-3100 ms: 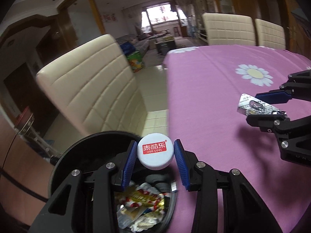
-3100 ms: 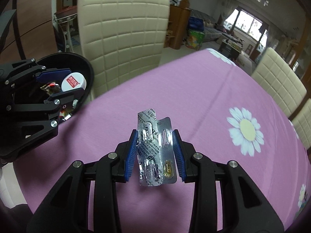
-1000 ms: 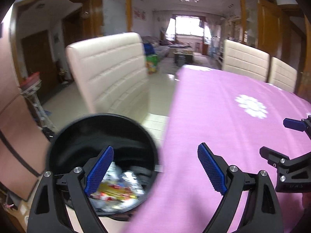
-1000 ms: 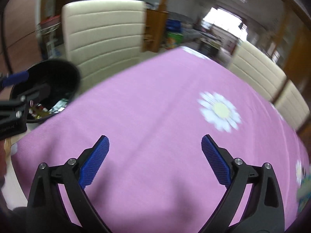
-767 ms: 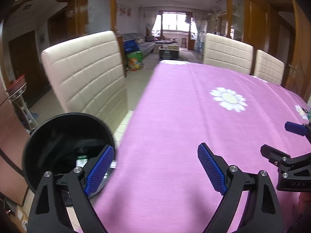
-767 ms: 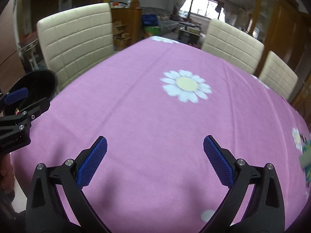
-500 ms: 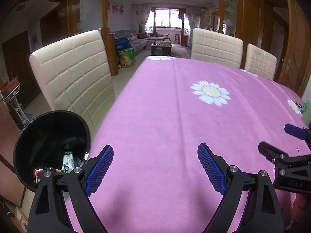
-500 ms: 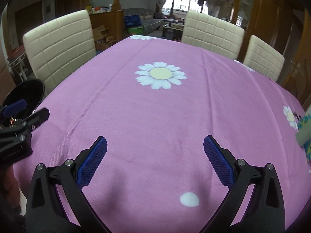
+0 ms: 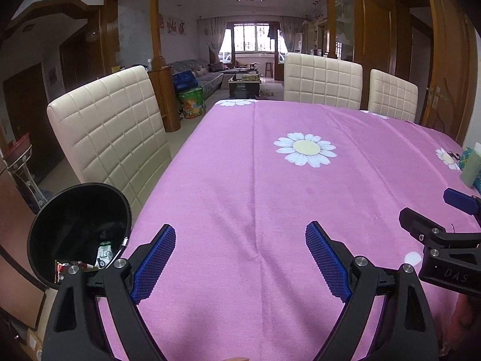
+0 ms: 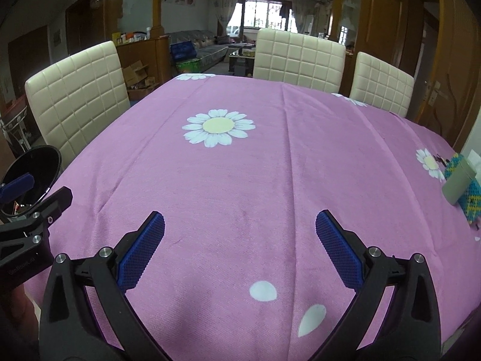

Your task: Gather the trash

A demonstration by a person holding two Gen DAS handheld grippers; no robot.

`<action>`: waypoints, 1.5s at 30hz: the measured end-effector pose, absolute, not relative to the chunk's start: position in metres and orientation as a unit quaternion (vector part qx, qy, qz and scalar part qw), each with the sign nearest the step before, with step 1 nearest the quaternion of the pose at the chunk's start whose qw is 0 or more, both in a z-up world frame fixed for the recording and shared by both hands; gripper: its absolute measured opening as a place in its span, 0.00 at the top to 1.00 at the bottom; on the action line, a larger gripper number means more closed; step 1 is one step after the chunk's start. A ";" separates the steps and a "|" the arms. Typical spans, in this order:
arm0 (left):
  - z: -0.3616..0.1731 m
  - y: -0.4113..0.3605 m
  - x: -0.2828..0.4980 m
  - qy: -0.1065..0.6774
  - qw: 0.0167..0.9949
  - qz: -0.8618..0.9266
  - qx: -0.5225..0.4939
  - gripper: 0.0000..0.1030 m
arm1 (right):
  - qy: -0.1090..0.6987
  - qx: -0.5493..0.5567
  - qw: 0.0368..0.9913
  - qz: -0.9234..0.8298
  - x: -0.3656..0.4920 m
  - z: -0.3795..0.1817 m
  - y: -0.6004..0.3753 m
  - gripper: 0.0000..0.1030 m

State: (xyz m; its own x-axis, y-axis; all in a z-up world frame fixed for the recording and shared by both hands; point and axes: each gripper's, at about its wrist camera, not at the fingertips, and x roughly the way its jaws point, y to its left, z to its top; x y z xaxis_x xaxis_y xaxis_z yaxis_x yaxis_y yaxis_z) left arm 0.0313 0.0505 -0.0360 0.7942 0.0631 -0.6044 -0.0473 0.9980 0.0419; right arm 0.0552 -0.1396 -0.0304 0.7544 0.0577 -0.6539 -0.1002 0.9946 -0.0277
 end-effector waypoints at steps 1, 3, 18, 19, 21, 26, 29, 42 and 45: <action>-0.037 0.049 0.032 0.320 0.947 0.027 0.013 0.16 | 0.349 -0.026 0.936 0.040 0.055 -0.030 -0.141 0.04; -0.038 0.046 0.032 0.321 0.947 0.024 0.012 0.16 | 0.352 -0.020 0.935 0.041 0.055 -0.032 -0.143 0.04; -0.033 0.037 0.023 0.301 0.953 0.017 0.020 0.16 | 0.342 -0.043 0.938 0.045 0.041 -0.030 -0.136 0.04; -0.033 0.038 0.023 0.301 0.953 0.018 0.019 0.16 | 0.341 -0.043 0.938 0.044 0.040 -0.030 -0.136 0.04; -0.034 0.039 0.023 0.302 0.953 0.020 0.017 0.16 | 0.340 -0.043 0.938 0.044 0.040 -0.030 -0.136 0.04; -0.035 0.042 0.025 0.307 0.951 0.021 0.012 0.16 | 0.341 -0.043 0.938 0.043 0.040 -0.030 -0.136 0.04; -0.035 0.042 0.025 0.307 0.952 0.021 0.013 0.16 | 0.340 -0.044 0.938 0.043 0.039 -0.030 -0.136 0.04; -0.037 0.043 0.025 0.307 0.951 0.030 0.014 0.16 | 0.345 -0.040 0.937 0.043 0.042 -0.033 -0.137 0.04; -0.039 0.043 0.027 0.314 0.949 0.023 0.008 0.16 | 0.349 -0.040 0.935 0.044 0.043 -0.035 -0.137 0.04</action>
